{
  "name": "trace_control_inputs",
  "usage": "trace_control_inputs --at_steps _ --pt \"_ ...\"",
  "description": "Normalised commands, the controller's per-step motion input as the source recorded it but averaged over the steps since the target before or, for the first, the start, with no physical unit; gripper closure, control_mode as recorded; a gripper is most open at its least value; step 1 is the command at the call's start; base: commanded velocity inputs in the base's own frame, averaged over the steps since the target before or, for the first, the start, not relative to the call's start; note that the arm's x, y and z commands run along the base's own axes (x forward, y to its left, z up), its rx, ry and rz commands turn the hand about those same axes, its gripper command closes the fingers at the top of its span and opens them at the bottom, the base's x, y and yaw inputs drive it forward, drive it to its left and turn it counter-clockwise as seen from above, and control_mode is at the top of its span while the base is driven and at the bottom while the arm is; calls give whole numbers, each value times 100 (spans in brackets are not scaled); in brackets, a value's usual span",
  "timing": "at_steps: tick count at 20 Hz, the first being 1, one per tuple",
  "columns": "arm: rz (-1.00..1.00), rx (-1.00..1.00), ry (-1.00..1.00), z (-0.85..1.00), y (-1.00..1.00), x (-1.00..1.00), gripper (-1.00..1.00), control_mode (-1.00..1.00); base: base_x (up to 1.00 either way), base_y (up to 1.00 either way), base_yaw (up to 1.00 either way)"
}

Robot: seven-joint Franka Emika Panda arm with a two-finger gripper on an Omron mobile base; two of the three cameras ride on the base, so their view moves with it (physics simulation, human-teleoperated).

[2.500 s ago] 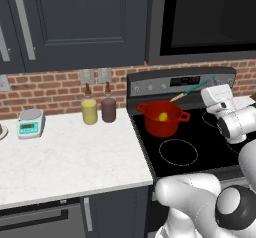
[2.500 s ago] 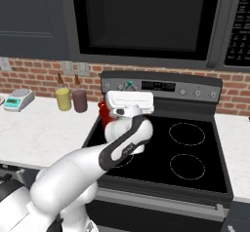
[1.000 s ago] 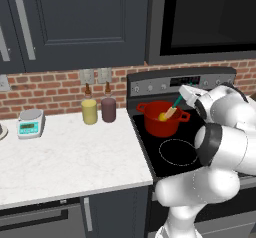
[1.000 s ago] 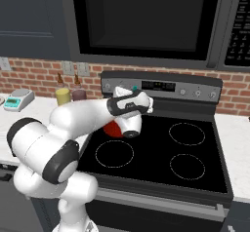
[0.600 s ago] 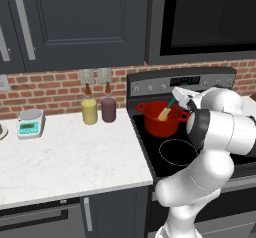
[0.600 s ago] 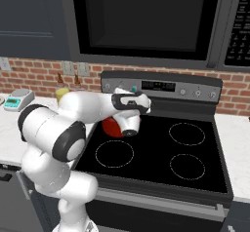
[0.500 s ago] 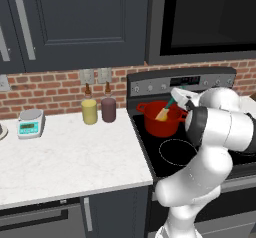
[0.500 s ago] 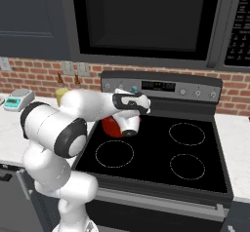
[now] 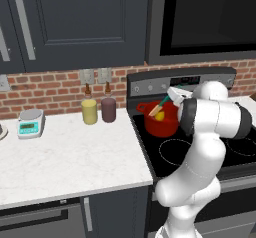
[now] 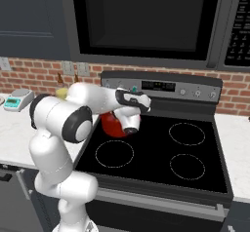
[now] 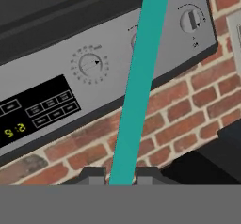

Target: Put the lemon and tomato in the pot. Retrieve the spatula and lightly stir the vegetables in the pot.

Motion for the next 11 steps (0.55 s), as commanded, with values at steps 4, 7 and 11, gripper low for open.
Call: trace_control_inputs --at_steps 4,7,11 --pt "-1 0 0 -2 0 6 100 -100 0 0 0" --pt "-6 -3 0 0 0 0 100 -100 0 0 0" --pt "-10 -7 2 0 -1 0 100 -100 0 0 0"
